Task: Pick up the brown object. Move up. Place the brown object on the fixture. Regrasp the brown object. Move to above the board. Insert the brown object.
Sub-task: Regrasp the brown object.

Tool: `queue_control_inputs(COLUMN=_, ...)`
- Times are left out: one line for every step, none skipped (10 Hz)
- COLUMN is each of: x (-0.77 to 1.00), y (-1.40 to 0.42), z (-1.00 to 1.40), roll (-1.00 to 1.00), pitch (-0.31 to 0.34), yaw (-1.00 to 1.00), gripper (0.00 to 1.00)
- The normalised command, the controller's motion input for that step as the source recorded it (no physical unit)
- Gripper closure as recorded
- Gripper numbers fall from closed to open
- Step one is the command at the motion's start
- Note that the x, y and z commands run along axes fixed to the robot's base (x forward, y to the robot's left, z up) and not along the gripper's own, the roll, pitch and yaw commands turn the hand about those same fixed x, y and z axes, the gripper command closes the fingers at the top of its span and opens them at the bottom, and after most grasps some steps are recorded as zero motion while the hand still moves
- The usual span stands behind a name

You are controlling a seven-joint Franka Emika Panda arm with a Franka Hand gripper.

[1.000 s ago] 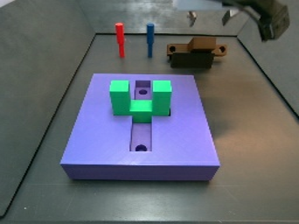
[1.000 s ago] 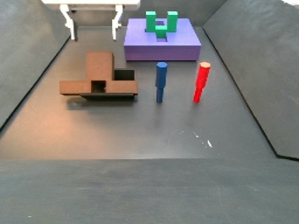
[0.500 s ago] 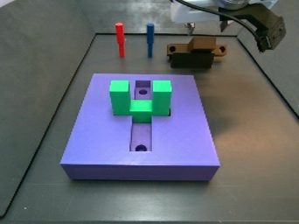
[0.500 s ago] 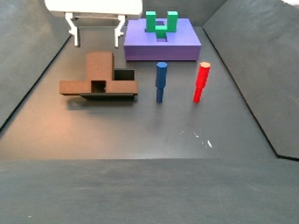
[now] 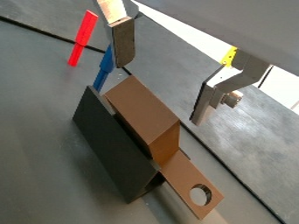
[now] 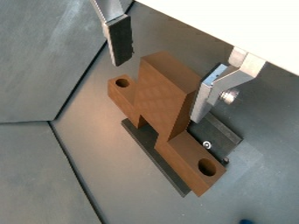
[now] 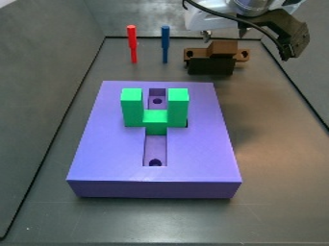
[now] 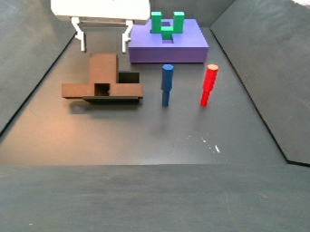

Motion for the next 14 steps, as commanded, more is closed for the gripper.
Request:
queue_control_inputs(x=0.00, y=0.00, z=-0.11, roll=0.00, pitch=0.000, yaw=-0.03, gripper=0.00)
queue_control_inputs(x=0.00, y=0.00, z=-0.20, roll=0.00, pitch=0.000, yaw=0.00, gripper=0.00)
queue_control_inputs(x=0.00, y=0.00, z=-0.22, roll=0.00, pitch=-0.034, yaw=0.00, gripper=0.00)
queue_control_inputs(x=0.00, y=-0.04, z=-0.21, roll=0.00, pitch=0.000, yaw=0.00, gripper=0.00)
queue_control_inputs(x=0.00, y=-0.07, z=-0.23, roll=0.12, pitch=0.000, yaw=-0.03, gripper=0.00)
queue_control_inputs(x=0.00, y=-0.03, z=-0.22, roll=0.09, pitch=0.000, yaw=-0.03, gripper=0.00)
queue_control_inputs(x=0.00, y=-0.10, z=-0.19, roll=0.22, pitch=0.000, yaw=0.00, gripper=0.00)
queue_control_inputs(x=0.00, y=-0.14, z=-0.20, roll=0.37, pitch=0.000, yaw=0.00, gripper=0.00)
queue_control_inputs(x=0.07, y=-0.03, z=-0.14, roll=0.26, pitch=0.037, yaw=-0.01, gripper=0.00)
queue_control_inputs(x=0.17, y=0.00, z=-0.11, roll=0.22, pitch=0.109, yaw=-0.06, gripper=0.00)
queue_control_inputs(x=0.18, y=0.00, z=-0.07, roll=0.19, pitch=0.126, yaw=-0.07, gripper=0.00)
queue_control_inputs(x=0.16, y=0.00, z=-0.01, roll=0.23, pitch=0.151, yaw=-0.08, gripper=0.00)
queue_control_inputs(x=0.12, y=0.00, z=-0.06, roll=0.22, pitch=0.094, yaw=-0.05, gripper=0.00)
queue_control_inputs(x=0.11, y=0.00, z=-0.04, roll=0.21, pitch=0.089, yaw=-0.02, gripper=0.00)
